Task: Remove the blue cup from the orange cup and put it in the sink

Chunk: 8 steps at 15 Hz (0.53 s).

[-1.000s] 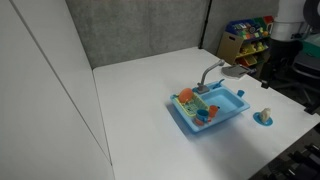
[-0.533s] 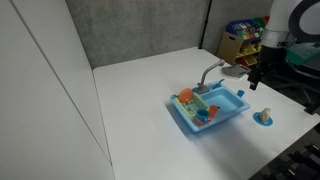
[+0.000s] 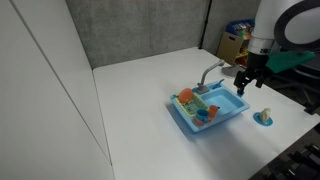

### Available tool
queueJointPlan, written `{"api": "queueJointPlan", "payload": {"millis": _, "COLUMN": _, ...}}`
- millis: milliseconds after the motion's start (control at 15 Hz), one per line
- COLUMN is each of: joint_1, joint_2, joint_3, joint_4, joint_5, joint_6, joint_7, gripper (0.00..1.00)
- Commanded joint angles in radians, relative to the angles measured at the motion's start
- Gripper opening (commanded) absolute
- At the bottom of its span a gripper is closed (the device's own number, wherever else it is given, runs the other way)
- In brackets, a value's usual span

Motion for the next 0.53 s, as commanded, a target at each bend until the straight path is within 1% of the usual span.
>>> {"api": "queueJointPlan", "payload": {"millis": 0, "joint_1": 0.037, "joint_2": 0.028, "joint_3": 0.025, "joint_4": 0.034, "joint_5": 0.052, "joint_6": 0.001, "joint_7": 0.064, "gripper": 1.0}}
{"api": "queueJointPlan", "payload": {"millis": 333, "joint_1": 0.067, "joint_2": 0.089, "joint_3": 0.038, "joint_4": 0.046, "joint_5": 0.108, "joint_6": 0.099, "joint_7": 0.055, "gripper": 1.0}}
{"api": "queueJointPlan", "payload": {"millis": 467, "joint_1": 0.076, "joint_2": 0.125, "joint_3": 0.037, "joint_4": 0.05, "joint_5": 0.107, "joint_6": 0.144, "joint_7": 0.058, "gripper": 1.0}}
